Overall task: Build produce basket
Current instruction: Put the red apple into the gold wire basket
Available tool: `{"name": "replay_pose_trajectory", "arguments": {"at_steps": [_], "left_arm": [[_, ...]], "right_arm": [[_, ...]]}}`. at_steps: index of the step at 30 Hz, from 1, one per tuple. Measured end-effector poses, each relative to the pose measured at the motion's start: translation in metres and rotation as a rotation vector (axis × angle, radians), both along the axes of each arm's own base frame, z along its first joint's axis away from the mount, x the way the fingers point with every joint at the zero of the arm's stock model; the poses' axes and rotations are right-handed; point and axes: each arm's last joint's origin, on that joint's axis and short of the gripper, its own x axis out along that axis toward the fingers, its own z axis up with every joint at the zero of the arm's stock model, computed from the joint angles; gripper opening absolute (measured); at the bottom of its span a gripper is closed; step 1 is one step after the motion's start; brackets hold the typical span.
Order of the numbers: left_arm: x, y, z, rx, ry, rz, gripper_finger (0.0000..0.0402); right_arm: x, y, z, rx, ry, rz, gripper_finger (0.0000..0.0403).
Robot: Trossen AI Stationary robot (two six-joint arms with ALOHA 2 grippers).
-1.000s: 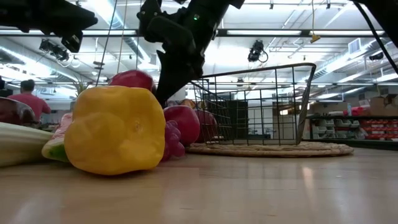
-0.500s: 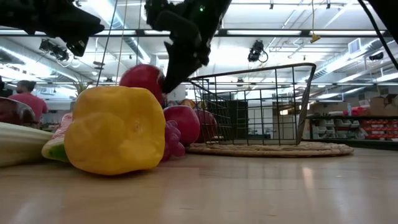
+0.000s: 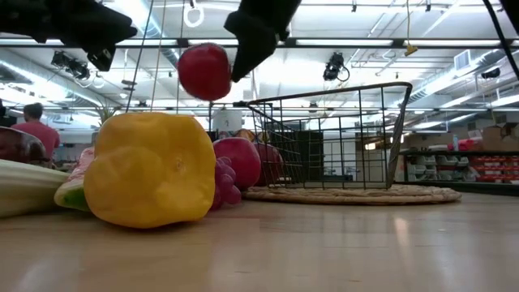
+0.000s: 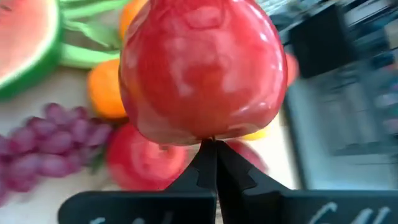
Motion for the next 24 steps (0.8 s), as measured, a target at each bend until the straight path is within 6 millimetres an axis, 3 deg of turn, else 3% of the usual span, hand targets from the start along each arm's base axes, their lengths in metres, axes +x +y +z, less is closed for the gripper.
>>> {"name": "replay_pose_trajectory", "arguments": {"at_steps": [13,24], "left_arm": [[0.000,0.000,0.005,-0.006,-0.049,0.000,0.0094],[0.000,0.000,0.012,0.016,-0.127,0.002,0.0094]], "right_arm": [[-0.015,0.038,0.011,-0.520,0.008,-0.042,0.0000],[-0.023,0.051,0.016,-0.822,0.174,-0.026,0.0000]]}}
